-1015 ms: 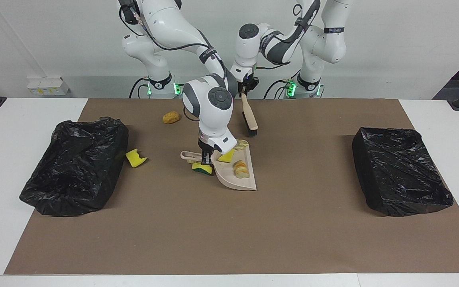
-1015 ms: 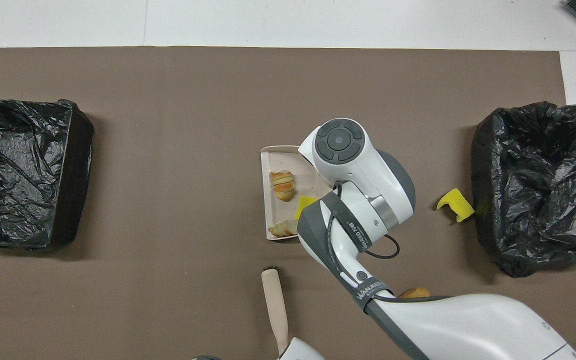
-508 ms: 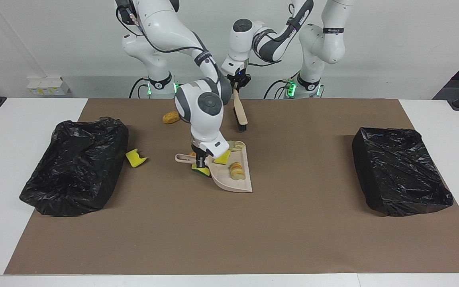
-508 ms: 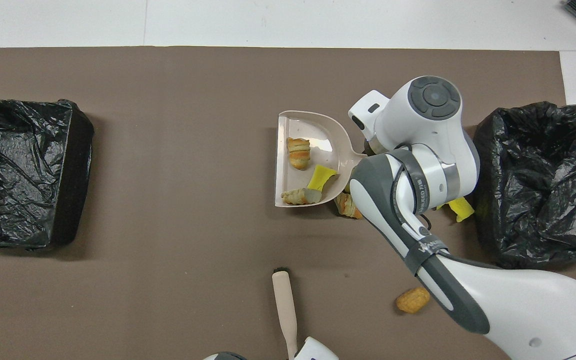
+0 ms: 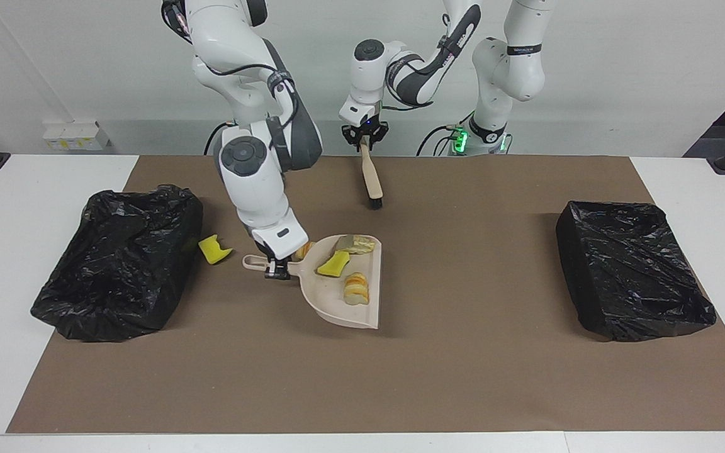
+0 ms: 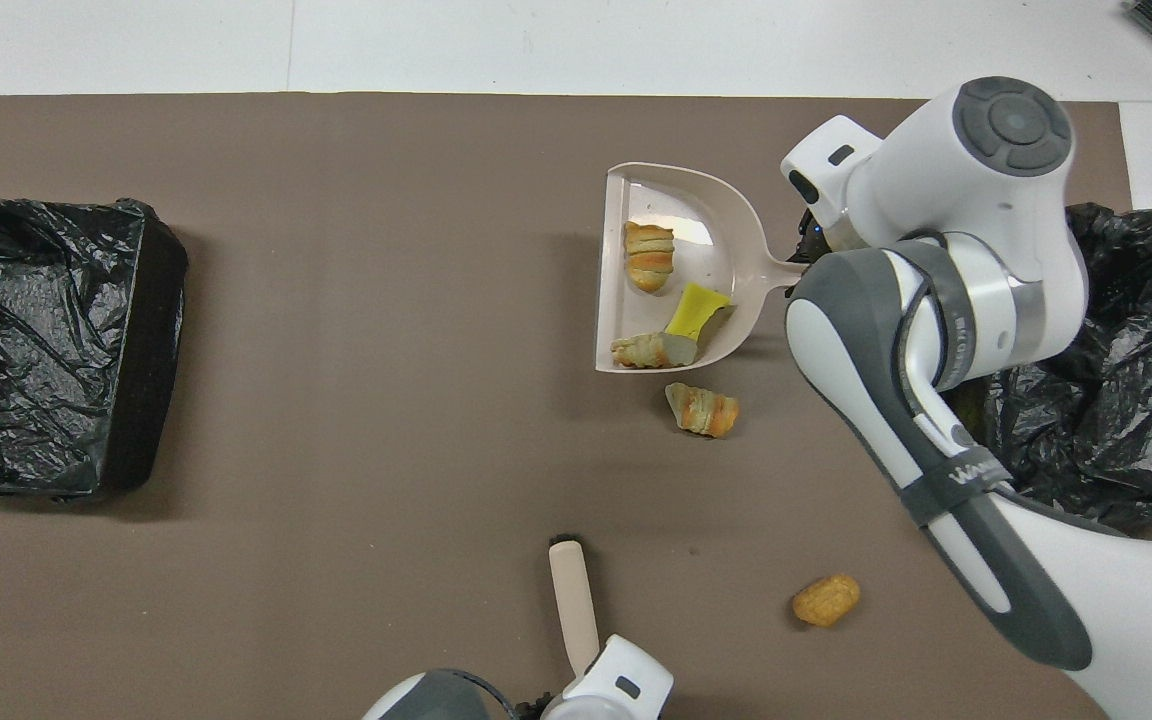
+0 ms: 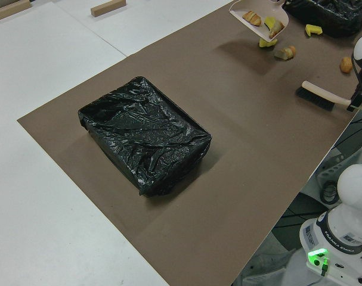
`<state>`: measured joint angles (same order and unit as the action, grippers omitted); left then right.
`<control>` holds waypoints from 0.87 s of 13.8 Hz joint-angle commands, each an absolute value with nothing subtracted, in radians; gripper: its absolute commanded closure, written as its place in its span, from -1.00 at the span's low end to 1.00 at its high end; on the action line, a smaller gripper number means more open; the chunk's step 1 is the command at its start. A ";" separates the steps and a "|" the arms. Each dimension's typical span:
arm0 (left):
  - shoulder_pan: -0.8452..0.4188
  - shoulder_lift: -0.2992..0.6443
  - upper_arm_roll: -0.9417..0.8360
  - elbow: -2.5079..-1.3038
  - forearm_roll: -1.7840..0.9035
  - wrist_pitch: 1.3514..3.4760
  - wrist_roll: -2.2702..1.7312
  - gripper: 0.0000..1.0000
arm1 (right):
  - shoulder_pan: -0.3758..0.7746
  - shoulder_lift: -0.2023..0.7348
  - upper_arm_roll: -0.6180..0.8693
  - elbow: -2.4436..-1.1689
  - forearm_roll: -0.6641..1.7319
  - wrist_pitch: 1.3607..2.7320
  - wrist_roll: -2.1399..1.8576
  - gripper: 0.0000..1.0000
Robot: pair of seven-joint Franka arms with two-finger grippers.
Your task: Sweep and dump trash in bin
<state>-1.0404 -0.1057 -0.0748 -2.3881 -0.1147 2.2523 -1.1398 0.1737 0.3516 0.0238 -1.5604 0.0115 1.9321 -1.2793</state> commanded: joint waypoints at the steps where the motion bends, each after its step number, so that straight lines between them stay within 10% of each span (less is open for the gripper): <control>1: -0.893 -0.109 -0.075 -2.252 -0.051 2.081 -1.037 -1.00 | 0.083 0.322 0.032 -1.557 -0.012 1.893 -1.368 1.00; 12: -0.301 -0.081 -0.075 -1.881 0.169 1.965 -0.182 -1.00 | -0.282 0.293 0.029 -1.555 -0.083 1.830 -1.580 1.00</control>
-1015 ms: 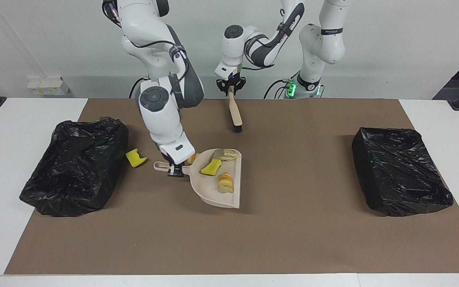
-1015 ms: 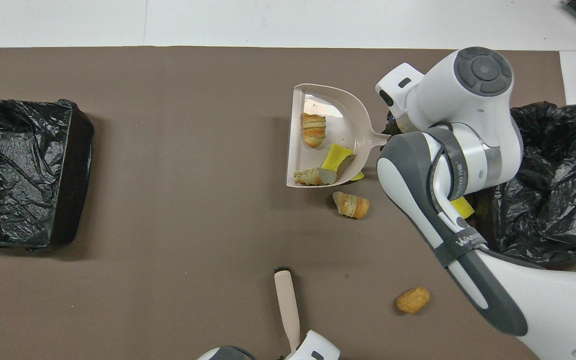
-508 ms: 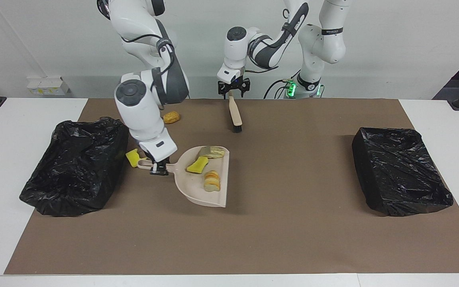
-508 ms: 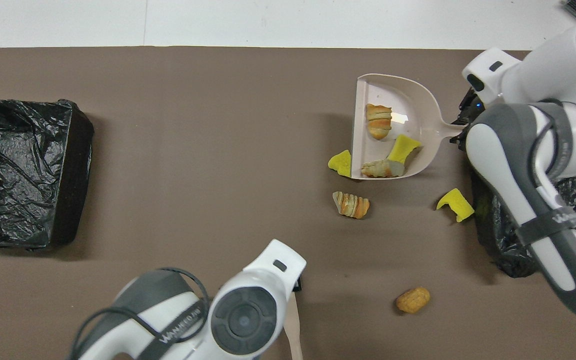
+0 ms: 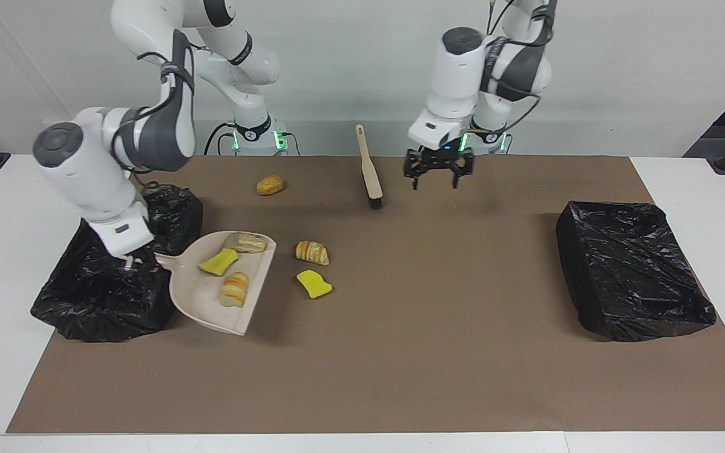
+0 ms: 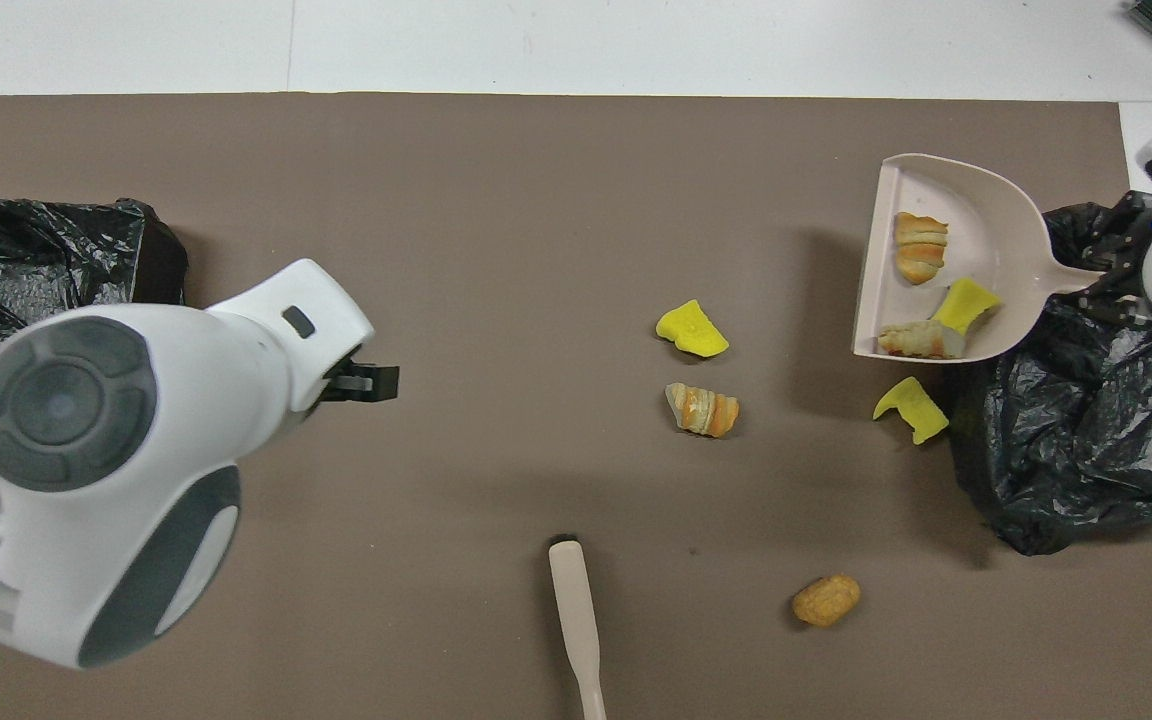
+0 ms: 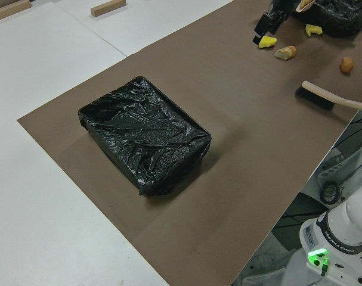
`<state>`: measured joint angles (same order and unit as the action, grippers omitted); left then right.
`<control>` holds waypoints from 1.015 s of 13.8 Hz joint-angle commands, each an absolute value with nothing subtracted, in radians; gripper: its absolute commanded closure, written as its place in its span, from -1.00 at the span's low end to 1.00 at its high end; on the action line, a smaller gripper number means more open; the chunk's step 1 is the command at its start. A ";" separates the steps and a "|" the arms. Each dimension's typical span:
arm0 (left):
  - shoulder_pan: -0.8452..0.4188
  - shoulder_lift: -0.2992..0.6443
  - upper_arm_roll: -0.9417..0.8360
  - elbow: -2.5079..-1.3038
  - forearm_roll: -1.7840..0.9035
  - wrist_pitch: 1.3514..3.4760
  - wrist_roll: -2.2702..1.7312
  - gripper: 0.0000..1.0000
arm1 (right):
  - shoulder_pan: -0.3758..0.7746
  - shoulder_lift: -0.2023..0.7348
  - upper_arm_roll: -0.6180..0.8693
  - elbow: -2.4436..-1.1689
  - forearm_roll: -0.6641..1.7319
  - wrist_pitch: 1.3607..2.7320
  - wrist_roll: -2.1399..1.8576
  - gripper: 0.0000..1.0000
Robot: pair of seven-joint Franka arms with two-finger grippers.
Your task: Sweep and dump trash in bin
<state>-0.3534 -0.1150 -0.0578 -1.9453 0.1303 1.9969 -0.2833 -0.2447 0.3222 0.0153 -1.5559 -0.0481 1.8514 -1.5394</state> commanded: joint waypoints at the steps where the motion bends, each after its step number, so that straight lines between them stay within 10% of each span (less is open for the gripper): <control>1: -0.264 -0.065 -0.075 -1.835 0.169 1.953 -0.146 -1.00 | -0.305 0.276 0.029 -1.555 -0.107 1.830 -1.591 1.00; 14: -0.031 0.051 -0.069 -1.388 -0.006 1.598 0.112 -1.00 | -0.351 0.086 0.029 -1.715 -0.728 1.882 -1.580 1.00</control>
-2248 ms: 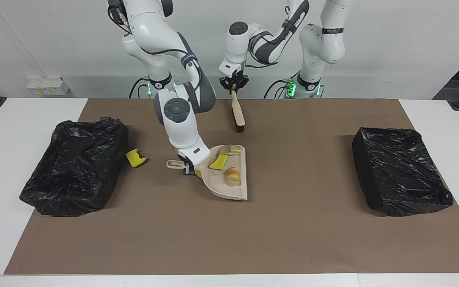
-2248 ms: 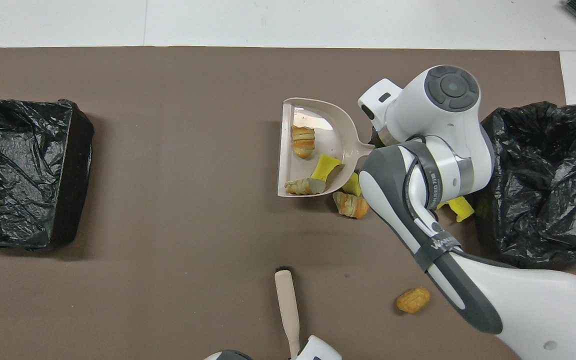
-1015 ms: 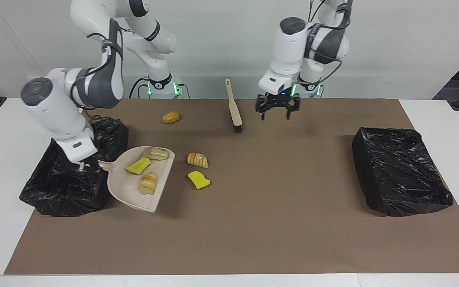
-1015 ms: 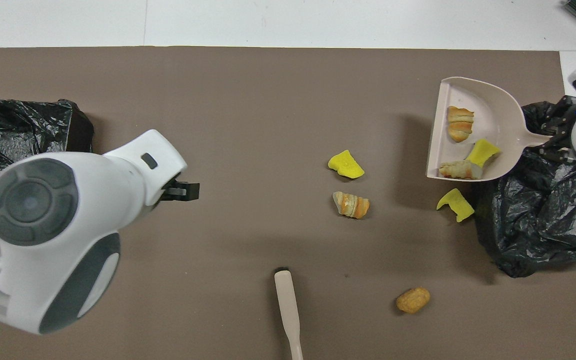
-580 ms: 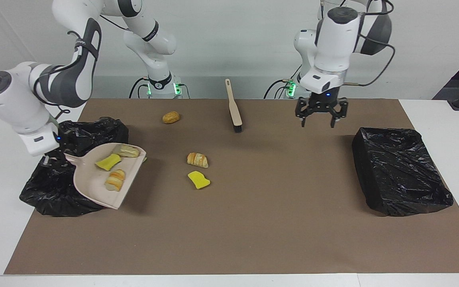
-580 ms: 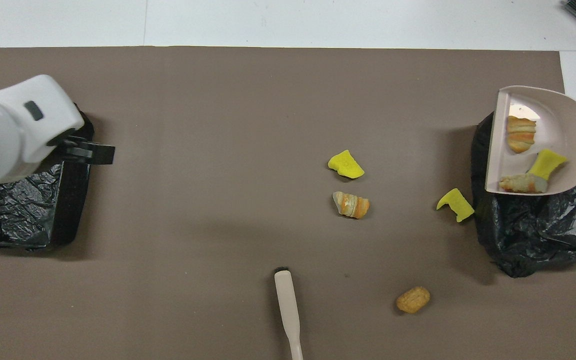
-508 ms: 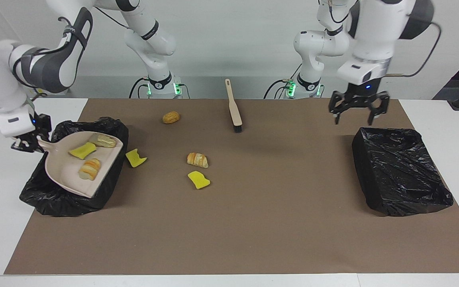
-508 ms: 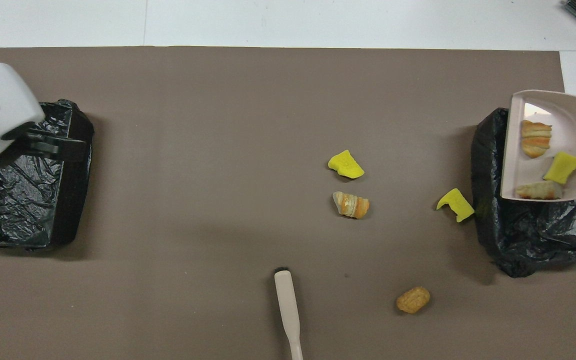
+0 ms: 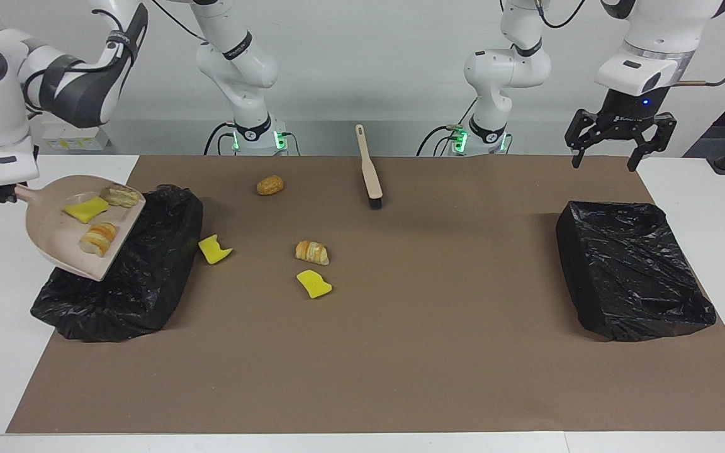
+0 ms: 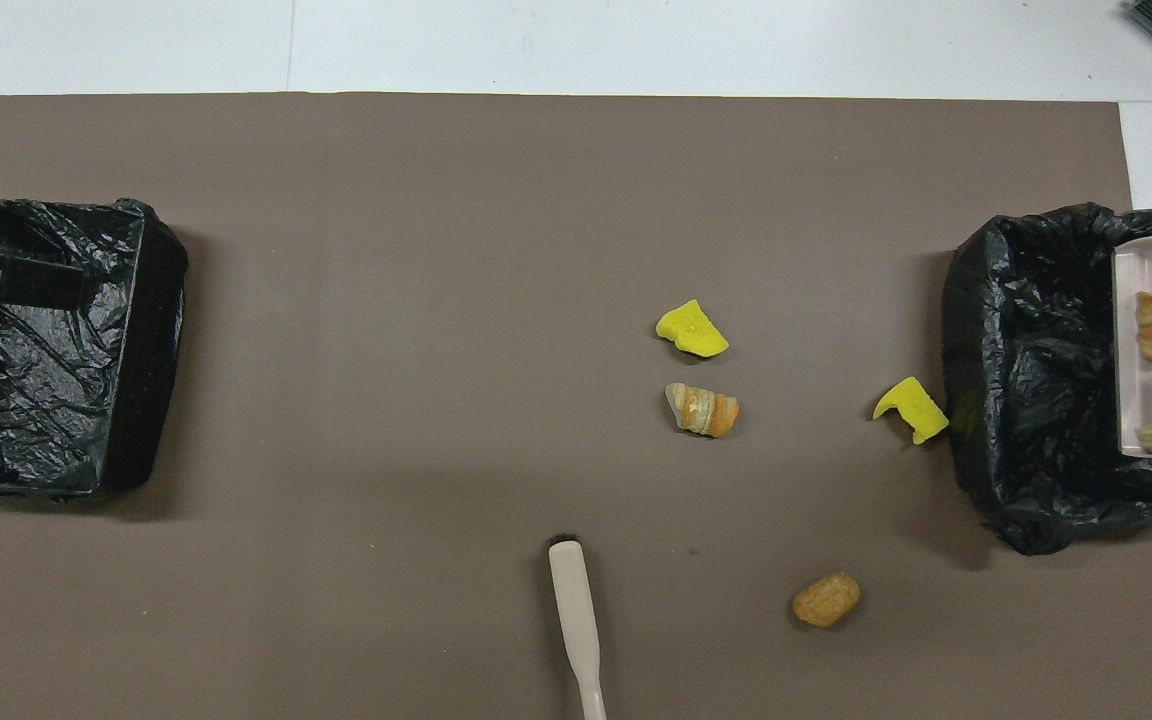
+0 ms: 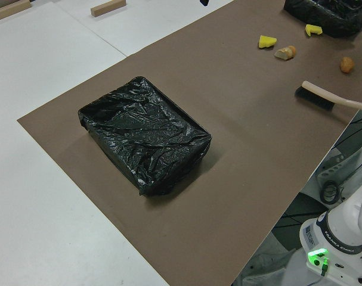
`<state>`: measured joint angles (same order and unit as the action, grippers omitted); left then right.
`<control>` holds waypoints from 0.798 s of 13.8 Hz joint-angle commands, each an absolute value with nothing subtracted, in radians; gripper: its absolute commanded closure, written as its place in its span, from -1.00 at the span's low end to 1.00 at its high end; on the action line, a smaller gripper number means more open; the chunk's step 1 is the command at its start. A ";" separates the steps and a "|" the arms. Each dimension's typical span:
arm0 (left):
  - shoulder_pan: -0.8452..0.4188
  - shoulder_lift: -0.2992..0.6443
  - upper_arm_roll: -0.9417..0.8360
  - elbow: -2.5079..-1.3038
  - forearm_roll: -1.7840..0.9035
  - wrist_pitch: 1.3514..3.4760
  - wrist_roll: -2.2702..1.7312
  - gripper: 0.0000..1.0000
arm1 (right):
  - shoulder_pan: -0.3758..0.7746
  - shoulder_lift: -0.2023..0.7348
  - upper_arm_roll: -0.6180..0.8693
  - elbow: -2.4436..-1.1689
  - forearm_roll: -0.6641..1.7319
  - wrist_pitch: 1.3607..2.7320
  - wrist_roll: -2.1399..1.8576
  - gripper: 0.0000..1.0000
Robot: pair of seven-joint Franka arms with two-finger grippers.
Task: Sweep and dump trash in bin
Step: 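Tip the dustpan over the bin with the right gripper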
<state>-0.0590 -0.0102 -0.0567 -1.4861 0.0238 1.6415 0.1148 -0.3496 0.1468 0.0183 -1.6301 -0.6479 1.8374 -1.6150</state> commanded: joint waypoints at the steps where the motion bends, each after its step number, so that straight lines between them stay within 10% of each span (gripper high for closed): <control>1: -0.040 0.040 -0.072 -1.396 0.000 1.604 0.112 -1.00 | -0.344 0.056 0.031 -1.771 -0.794 1.905 -1.531 1.00; 11: -0.044 0.015 -0.074 -1.424 -0.002 1.585 0.115 -1.00 | -0.249 -0.073 0.041 -1.894 -1.201 1.904 -1.368 1.00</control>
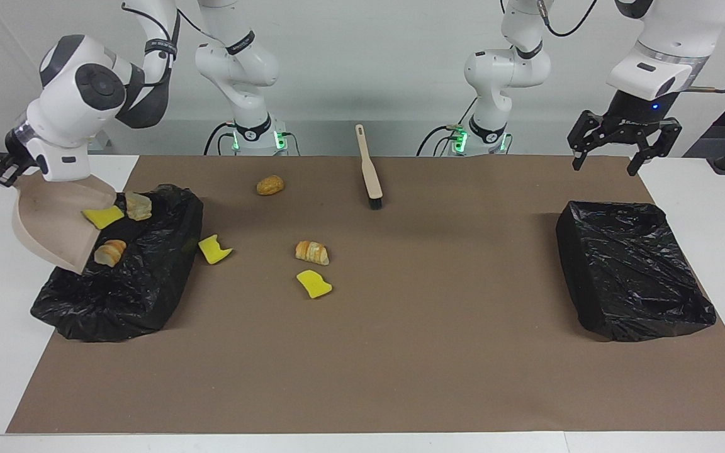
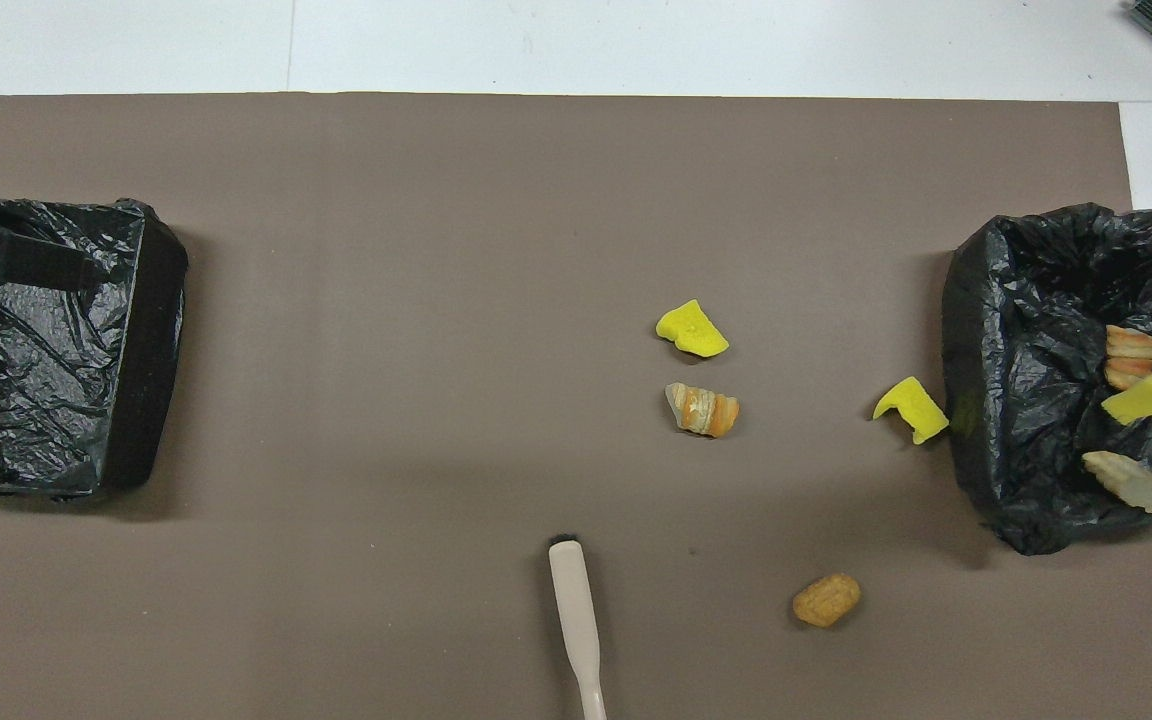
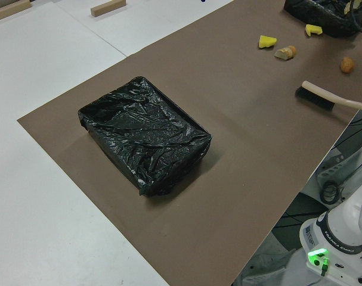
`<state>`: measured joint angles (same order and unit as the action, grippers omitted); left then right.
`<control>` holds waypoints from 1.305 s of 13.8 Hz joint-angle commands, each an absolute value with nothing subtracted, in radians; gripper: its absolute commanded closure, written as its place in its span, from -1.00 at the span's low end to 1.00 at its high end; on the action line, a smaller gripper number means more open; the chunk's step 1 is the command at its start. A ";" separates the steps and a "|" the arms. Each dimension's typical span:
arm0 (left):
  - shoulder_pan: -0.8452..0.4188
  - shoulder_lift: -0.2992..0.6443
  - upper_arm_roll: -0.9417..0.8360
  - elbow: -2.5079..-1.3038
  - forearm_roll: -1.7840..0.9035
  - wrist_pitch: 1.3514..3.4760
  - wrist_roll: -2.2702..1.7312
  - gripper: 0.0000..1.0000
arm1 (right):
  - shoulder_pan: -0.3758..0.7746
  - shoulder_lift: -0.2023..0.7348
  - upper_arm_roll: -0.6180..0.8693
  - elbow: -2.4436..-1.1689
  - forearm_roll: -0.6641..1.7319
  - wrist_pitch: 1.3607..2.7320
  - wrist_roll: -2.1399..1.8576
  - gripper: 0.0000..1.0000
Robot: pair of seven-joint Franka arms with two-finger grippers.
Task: Sweep and dump trash in bin
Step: 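Tip the dustpan over the bin with the right gripper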
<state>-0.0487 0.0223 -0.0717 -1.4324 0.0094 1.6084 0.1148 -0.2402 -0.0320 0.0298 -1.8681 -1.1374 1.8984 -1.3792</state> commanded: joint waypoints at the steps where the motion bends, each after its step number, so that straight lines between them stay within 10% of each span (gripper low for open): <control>1: -0.046 0.015 -0.074 -1.425 -0.002 1.585 0.114 -1.00 | -0.249 -0.087 0.044 -1.896 -1.228 1.902 -1.370 1.00; 18: -0.049 0.006 -0.075 -1.443 -0.005 1.598 0.110 -1.00 | -0.137 -0.132 0.052 -1.891 -1.051 1.875 -1.405 1.00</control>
<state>-0.0487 0.0213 -0.0748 -1.4325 0.0075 1.6073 0.1148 -0.1526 -0.1175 0.0475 -1.8801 -1.1127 1.8853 -1.3924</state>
